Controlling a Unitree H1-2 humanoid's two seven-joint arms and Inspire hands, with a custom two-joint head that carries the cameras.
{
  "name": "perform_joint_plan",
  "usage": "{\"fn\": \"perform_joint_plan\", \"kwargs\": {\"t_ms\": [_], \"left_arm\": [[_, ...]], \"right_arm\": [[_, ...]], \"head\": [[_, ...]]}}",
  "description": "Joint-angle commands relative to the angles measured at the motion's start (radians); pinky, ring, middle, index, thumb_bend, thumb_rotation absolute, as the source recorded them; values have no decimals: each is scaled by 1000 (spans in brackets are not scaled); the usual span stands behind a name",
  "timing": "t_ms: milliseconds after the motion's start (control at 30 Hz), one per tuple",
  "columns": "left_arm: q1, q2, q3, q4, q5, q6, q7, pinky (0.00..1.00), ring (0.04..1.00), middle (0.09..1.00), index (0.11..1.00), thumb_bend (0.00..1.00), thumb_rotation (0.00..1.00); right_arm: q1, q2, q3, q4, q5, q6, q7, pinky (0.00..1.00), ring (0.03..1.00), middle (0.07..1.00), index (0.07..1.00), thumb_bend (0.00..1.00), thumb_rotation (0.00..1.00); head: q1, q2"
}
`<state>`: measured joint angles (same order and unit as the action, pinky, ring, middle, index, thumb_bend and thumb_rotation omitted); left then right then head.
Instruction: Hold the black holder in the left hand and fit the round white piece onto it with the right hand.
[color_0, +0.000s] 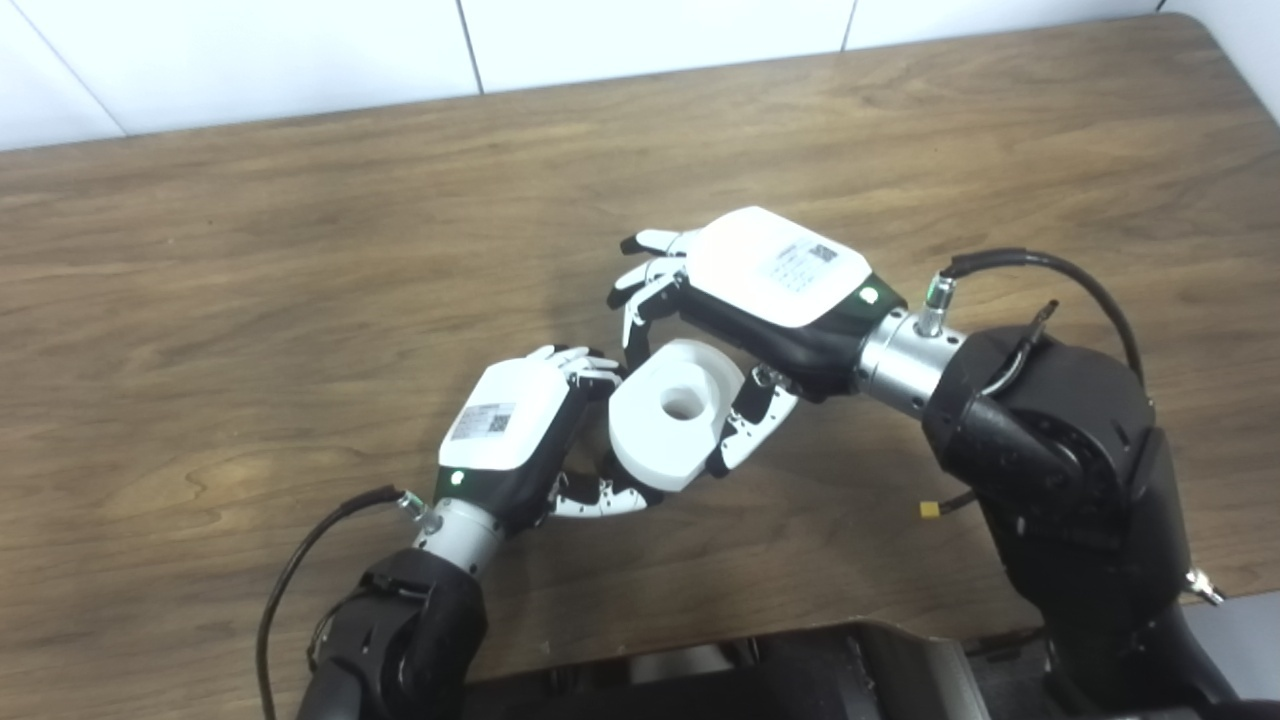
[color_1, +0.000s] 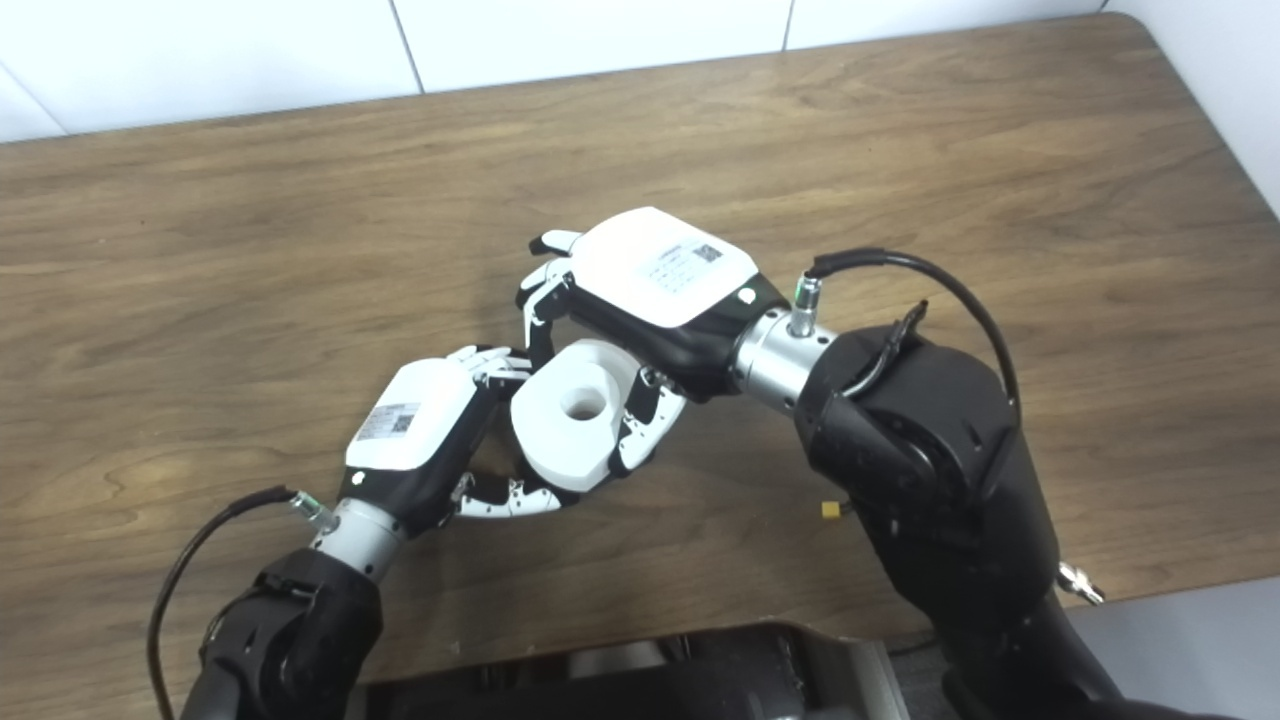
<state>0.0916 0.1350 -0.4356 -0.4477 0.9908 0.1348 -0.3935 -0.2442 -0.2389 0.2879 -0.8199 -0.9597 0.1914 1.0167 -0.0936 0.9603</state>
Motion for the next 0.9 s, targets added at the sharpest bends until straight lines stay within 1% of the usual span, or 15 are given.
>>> {"fn": "perform_joint_plan", "kwargs": {"t_ms": [0,200,433,500,533,633,667,867], "left_arm": [[-4,-4,0,-24,-2,-6,-2,917,857,776,486,516,54],[-3,-3,1,-30,0,0,-14,922,861,781,487,515,54],[-1,-4,2,-27,0,-5,-6,916,857,776,487,516,53],[-1,-3,2,-27,0,-6,-6,916,858,776,487,516,53],[1,-3,2,-28,0,-7,-5,916,857,776,487,516,53],[4,-3,1,-30,-1,-7,-4,918,858,776,486,516,52],[5,-3,1,-30,1,-7,-4,919,858,776,486,516,52],[8,-2,1,-25,-4,-15,5,914,857,776,486,516,52]], "right_arm": [[-2,-1,3,-11,-7,-17,5,873,942,810,484,519,144],[-3,-7,10,-11,-16,-27,12,876,943,811,485,518,145],[12,-13,29,-19,-15,-47,16,890,931,813,485,518,144],[13,-12,35,-28,-20,-45,30,899,934,815,485,518,144],[15,-11,38,-33,-21,-44,36,908,938,818,485,517,144],[18,-8,45,-46,-28,-46,55,918,941,819,485,517,144],[19,-5,47,-50,-30,-48,61,920,942,820,485,517,144],[19,11,45,-66,-44,-46,95,925,948,823,485,517,144]], "head": [[-6,2],[-14,-5],[-14,-5],[-14,-5],[-9,-16],[-9,-16],[-7,-26],[-7,-30]]}}
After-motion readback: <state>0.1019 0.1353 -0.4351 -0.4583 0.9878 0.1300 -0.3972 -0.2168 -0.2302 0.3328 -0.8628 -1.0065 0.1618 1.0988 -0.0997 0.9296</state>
